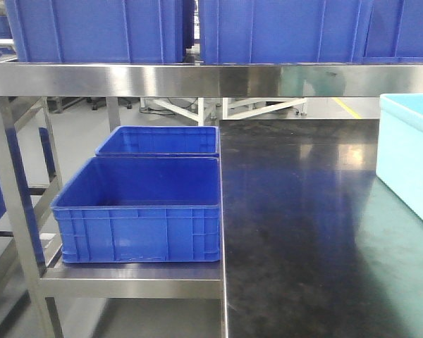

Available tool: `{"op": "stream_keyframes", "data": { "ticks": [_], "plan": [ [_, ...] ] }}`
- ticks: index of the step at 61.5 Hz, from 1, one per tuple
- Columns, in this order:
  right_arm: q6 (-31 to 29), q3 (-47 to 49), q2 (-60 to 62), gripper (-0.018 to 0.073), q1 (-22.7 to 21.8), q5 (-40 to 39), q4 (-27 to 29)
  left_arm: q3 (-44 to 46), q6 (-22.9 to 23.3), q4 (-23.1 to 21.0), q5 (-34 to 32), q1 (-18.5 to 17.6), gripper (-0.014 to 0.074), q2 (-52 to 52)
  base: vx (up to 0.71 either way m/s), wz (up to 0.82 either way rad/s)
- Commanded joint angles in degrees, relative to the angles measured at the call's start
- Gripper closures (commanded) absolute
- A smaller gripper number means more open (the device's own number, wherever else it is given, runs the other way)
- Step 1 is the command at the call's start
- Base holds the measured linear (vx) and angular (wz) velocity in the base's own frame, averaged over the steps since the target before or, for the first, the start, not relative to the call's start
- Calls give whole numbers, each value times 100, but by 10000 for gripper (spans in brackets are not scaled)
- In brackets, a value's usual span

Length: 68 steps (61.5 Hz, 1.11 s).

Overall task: Pick red cube and place on left shelf
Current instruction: 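Lower the right gripper into the tub above the red cube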

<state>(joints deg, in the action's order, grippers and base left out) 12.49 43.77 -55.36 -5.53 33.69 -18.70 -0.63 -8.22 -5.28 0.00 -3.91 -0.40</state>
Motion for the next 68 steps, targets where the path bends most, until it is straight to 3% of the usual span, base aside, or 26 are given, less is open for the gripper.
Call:
{"op": "stream_keyframes", "data": {
  "ticks": [1, 49, 68],
  "plan": [
    [12, 87, 51, 8, -28, -384, -127, -126, -8, -32, -478, -19, 491, 40, 0, 0],
    [12, 87, -175, 8, -28, -191, -127, -126, -8, -32, -478, -19, 491, 40, 0, 0],
    [12, 87, -177, 8, -28, -540, -127, -126, -8, -32, -478, -19, 491, 40, 0, 0]
  ]
}}
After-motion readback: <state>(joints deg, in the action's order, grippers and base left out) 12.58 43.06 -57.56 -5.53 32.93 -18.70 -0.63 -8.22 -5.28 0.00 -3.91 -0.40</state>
